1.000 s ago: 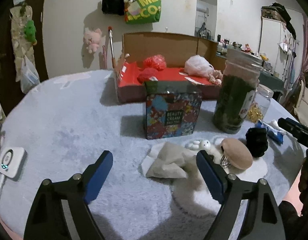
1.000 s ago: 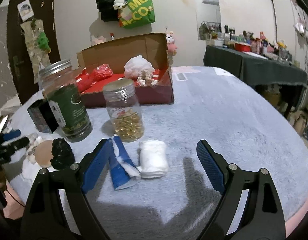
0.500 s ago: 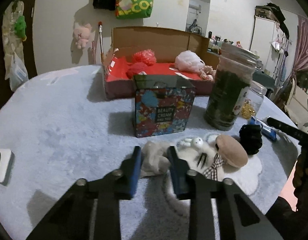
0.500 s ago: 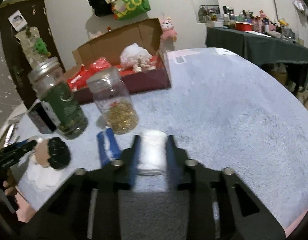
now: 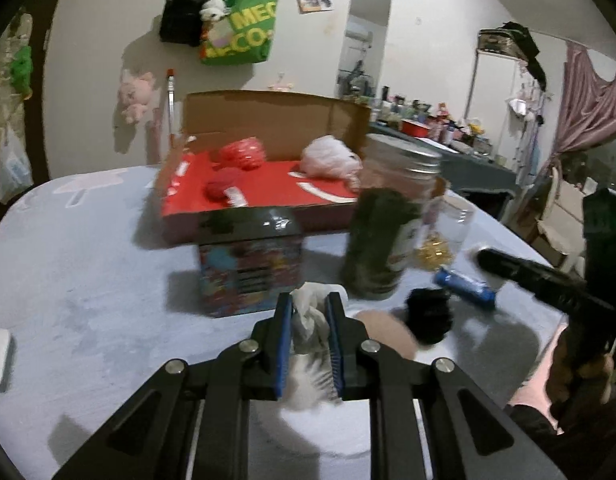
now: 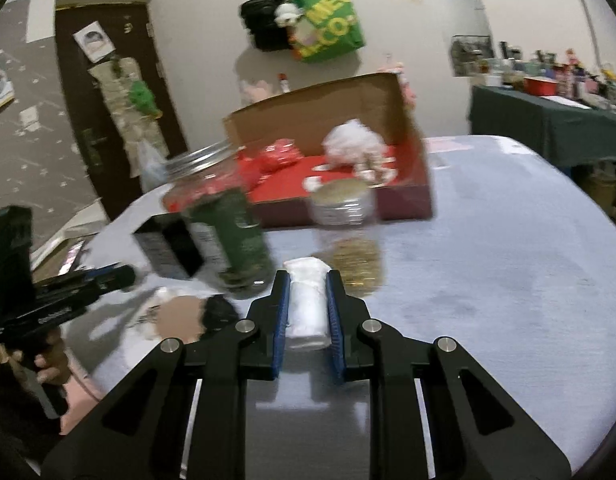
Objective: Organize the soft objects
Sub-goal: 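Grasp the white cloth with the left tool while the right grasps the white rolled towel, then carry the white cloth and rolled towel over the box with both tools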
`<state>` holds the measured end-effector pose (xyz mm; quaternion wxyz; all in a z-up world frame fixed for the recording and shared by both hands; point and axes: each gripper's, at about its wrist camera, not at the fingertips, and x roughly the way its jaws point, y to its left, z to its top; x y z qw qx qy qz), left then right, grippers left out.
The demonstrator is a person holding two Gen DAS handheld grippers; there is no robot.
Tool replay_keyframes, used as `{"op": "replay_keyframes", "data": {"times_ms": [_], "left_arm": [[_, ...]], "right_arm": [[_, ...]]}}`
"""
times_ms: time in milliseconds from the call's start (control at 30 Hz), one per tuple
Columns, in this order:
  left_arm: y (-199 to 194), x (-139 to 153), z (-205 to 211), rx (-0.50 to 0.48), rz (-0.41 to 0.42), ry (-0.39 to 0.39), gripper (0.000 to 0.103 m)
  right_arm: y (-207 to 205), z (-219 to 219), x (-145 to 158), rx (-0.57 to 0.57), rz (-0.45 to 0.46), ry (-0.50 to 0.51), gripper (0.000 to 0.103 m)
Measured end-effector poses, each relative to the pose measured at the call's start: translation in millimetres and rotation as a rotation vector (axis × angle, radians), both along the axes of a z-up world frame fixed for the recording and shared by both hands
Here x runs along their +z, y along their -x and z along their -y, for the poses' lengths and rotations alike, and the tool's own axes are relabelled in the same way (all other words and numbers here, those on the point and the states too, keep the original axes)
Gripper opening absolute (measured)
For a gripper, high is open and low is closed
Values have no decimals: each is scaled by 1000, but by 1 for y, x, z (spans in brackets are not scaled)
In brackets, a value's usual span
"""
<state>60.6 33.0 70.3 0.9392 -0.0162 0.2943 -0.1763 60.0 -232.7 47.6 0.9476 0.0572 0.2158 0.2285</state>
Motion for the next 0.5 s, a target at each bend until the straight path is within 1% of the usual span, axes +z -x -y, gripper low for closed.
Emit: {"op": "replay_keyframes", "data": {"times_ms": [200, 333, 500], "left_arm": [[-7, -2, 24, -59, -8, 6, 18], [-10, -3, 29, -66, -15, 6, 18], [-13, 0, 29, -55, -16, -6, 18]], "right_arm": [[-3, -24, -1, 69, 1, 8, 17], [-4, -31, 0, 84, 1, 13, 17], [-7, -31, -1, 74, -7, 17, 17]]}}
